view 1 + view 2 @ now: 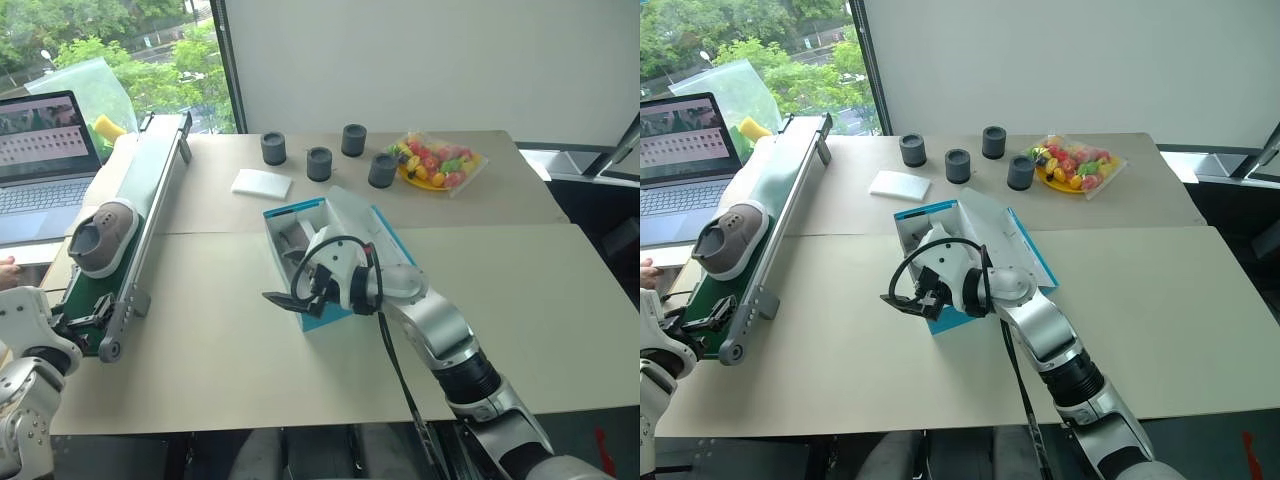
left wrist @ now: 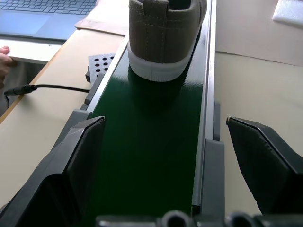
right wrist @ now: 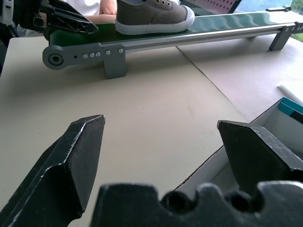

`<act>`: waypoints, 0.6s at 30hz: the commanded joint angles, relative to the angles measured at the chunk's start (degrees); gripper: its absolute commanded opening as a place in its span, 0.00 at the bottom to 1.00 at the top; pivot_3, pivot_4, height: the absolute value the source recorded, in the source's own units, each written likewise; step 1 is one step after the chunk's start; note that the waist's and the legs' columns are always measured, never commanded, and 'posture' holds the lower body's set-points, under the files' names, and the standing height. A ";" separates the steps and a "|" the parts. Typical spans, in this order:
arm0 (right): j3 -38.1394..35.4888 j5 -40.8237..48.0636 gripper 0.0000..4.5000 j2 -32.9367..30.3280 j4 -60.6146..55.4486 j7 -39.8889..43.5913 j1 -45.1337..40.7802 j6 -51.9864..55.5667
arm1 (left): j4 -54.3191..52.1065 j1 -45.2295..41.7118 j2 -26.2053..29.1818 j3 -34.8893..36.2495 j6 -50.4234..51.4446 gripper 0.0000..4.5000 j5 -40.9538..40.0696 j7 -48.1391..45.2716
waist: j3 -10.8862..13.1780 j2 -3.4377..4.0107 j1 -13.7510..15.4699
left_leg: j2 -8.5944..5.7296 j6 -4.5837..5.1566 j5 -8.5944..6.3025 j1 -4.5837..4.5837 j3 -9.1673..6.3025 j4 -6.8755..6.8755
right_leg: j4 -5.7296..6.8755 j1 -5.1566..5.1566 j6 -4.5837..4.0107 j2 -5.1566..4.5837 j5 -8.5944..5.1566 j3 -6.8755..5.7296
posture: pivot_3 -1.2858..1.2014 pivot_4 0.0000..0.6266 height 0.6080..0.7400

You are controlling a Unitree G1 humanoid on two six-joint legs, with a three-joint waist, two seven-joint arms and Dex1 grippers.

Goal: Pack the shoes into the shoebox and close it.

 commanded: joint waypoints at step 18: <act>-3.75 3.09 1.00 1.24 -4.94 -1.54 -2.99 3.79 | 3.67 -1.83 1.53 0.09 -0.45 0.61 -0.08 -0.51 | -0.01 -0.01 0.15 | -0.01 -0.01 0.00 0.00 -0.02 -0.01 | 0.00 0.00 0.00 -0.06 0.00 -0.02 | 0.52 0.24 1.00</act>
